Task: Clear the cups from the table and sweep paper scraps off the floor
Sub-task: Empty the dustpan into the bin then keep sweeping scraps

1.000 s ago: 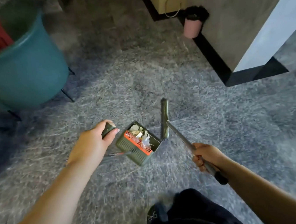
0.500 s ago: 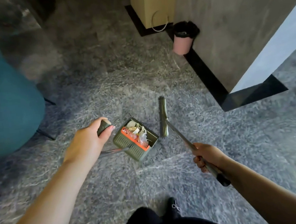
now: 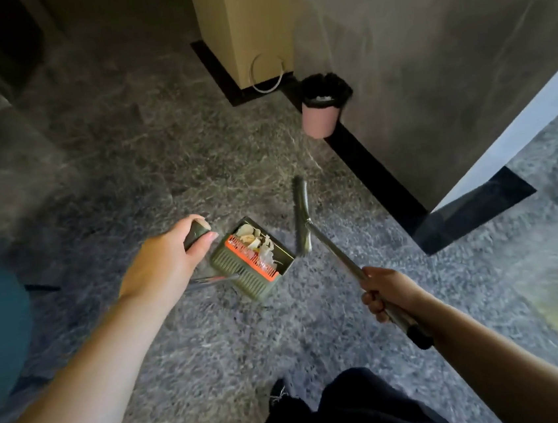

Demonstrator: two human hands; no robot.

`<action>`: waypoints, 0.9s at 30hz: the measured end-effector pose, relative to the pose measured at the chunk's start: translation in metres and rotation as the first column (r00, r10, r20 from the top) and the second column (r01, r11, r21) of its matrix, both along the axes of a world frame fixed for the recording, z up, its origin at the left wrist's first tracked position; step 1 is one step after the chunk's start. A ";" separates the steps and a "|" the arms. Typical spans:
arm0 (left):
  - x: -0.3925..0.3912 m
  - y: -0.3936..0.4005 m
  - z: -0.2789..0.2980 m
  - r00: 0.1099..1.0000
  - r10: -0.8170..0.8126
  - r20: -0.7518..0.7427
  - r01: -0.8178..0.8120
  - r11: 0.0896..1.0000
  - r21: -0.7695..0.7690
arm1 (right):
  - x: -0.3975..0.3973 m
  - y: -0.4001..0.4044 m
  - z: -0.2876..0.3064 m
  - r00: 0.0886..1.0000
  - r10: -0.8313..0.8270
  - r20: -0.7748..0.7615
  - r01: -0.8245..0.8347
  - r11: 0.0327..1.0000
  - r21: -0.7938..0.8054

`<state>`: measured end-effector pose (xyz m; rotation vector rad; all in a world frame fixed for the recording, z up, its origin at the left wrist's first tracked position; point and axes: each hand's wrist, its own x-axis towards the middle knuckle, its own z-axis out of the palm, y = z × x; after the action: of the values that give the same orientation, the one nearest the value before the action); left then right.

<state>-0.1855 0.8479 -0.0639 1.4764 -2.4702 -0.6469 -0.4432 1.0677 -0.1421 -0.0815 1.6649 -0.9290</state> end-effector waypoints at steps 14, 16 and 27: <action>-0.225 -0.208 0.004 0.997 -0.062 0.039 0.064 0.996 -0.054 | -0.194 -0.209 0.010 0.996 -0.091 0.012 0.092 0.994 -0.060; -0.256 -0.233 0.008 0.997 -0.075 0.020 0.076 0.997 -0.034 | -0.222 -0.235 0.015 0.994 -0.108 0.012 0.109 0.992 -0.059; -0.410 -0.396 0.038 0.974 -0.224 -0.035 0.218 0.968 -0.122 | -0.340 -0.363 0.023 0.977 -0.210 -0.038 0.204 0.970 -0.136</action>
<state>-0.5953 0.4518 -0.0257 1.1409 -2.6086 -0.5560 -0.7832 0.7049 -0.1193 -0.0213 1.6810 -1.2042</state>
